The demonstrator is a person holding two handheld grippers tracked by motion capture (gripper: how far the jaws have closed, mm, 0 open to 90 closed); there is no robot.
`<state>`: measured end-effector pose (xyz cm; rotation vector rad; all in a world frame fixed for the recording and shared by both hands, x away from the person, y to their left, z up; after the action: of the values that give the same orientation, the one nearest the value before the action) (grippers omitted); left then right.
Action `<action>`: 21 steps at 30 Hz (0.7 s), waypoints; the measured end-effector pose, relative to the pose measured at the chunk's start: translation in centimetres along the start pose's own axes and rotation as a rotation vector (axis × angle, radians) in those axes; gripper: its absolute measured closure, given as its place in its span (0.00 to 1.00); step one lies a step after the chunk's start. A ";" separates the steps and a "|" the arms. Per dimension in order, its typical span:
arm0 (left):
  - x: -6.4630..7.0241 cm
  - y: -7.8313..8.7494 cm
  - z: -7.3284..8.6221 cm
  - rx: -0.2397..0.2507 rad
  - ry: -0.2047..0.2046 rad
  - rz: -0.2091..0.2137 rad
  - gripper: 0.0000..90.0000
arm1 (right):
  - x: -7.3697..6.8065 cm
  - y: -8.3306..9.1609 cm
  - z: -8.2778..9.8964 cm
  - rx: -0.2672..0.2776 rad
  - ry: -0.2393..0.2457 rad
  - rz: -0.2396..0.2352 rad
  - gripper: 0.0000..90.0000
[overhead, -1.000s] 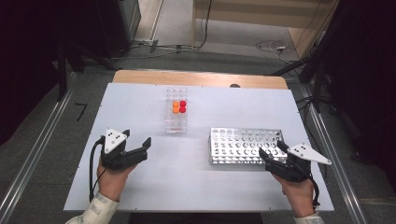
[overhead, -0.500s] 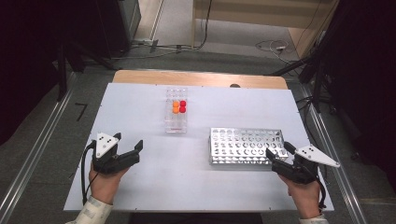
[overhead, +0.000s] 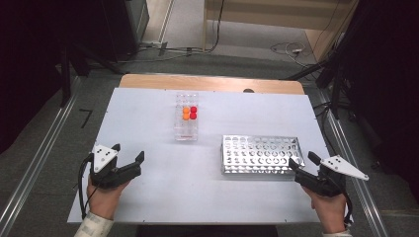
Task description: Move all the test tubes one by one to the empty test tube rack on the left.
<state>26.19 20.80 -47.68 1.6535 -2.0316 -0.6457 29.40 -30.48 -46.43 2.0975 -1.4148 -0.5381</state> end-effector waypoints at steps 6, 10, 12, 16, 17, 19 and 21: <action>-1.1 0.3 0.6 -0.007 0.020 -0.024 0.22 | 1.1 0.4 0.3 0.004 -0.025 0.019 0.27; -2.0 0.5 1.1 -0.013 0.034 -0.042 0.21 | 1.9 0.6 0.6 0.004 -0.039 0.038 0.27; -2.4 0.5 1.3 -0.019 0.043 -0.055 0.20 | 2.5 0.7 0.8 0.004 -0.042 0.056 0.27; -3.1 0.5 1.7 -0.037 0.060 -0.068 0.18 | 3.5 0.7 1.1 -0.002 -0.062 0.081 0.27; -3.3 0.4 1.8 -0.035 0.067 -0.067 0.17 | 3.8 0.7 1.2 -0.004 -0.067 0.089 0.27; -3.5 0.3 2.0 -0.041 0.073 -0.070 0.17 | 4.3 0.7 1.5 -0.009 -0.077 0.102 0.26; -3.7 0.2 2.1 -0.045 0.080 -0.072 0.17 | 4.8 0.5 1.7 -0.015 -0.088 0.114 0.25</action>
<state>25.45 24.62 -49.36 1.7054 -1.8959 -0.6341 29.76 -35.47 -47.53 1.9883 -1.5642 -0.5998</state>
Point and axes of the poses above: each handheld gripper's, and its own axes: y roughly backward along the jaws, z roughly out of its underside, x roughly to its right, the point moved 6 cm from there along -y, roughly forward along the jaws, and after that the axes turned 12 degrees about -x, right-handed, at the moved point
